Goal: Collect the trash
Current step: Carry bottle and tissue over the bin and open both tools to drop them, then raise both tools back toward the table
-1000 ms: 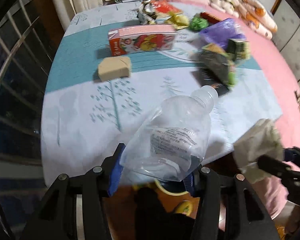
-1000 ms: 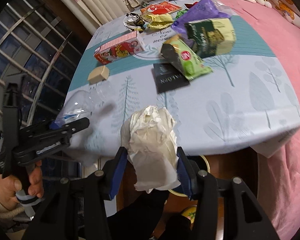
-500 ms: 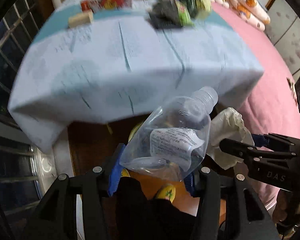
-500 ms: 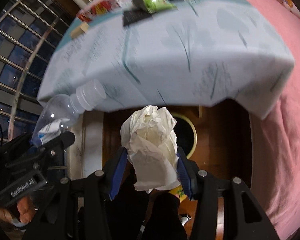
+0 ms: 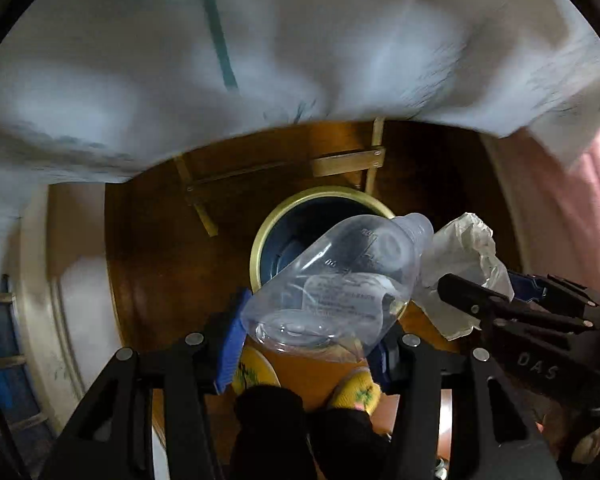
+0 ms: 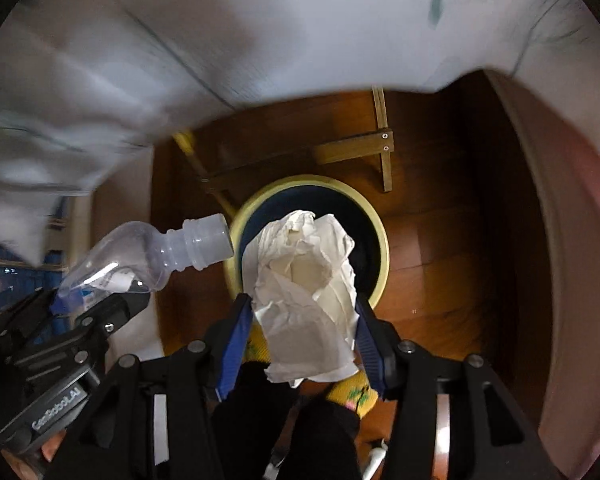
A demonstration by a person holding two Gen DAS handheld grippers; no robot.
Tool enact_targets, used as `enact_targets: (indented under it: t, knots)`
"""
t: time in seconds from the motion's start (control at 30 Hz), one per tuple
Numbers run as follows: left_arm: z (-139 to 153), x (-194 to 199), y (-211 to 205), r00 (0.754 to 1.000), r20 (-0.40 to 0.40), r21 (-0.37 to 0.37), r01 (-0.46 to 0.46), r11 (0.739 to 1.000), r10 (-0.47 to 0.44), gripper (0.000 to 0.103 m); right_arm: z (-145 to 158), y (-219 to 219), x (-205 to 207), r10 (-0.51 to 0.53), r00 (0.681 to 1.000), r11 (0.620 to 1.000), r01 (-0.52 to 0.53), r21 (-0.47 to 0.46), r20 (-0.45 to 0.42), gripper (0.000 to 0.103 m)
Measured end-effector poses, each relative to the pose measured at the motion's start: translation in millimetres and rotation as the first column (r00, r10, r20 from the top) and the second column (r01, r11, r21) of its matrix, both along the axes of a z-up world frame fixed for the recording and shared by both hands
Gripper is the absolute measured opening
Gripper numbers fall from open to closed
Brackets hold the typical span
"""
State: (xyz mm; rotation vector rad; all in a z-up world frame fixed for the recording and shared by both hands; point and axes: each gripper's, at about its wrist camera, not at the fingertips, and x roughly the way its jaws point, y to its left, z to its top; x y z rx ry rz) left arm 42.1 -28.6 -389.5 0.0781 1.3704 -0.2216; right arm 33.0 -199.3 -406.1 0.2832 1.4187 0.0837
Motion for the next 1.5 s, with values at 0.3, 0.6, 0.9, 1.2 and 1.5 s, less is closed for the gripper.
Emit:
enact_targets:
  t: [0.3, 0.6, 0.9, 1.2, 1.5]
  knots:
    - [-81, 20, -6, 1.000, 0.000, 0.046, -0.003, 0.999, 0.003, 0.090, -82, -8, 18, -0.081, 0.997, 0.997, 0.081, 0.011, -0.015, 0.068]
    - [-69, 21, 8, 0.999, 0.027, 0.046, -0.032, 0.998, 0.030, 0.092, -70, -5, 14, -0.055, 0.998, 0.998, 0.055, -0.012, -0.007, 0.073]
    - [14, 5, 18, 0.993, 0.074, 0.016, -0.090, 0.996, 0.089, 0.092, -1, 2, -1, -0.050, 0.999, 0.999, 0.051, -0.020, 0.018, 0.073]
    - [164, -17, 34, 0.978, 0.183, -0.022, -0.103, 0.994, 0.105, 0.092, 139, 12, -25, 0.022, 0.995, 1.000, -0.022, -0.003, 0.099, 0.073]
    - [313, -28, 47, 0.922, 0.366, -0.035, -0.123, 0.992, 0.128, 0.092, 285, 17, -37, 0.101, 0.951, 0.995, -0.102, -0.011, 0.294, 0.073]
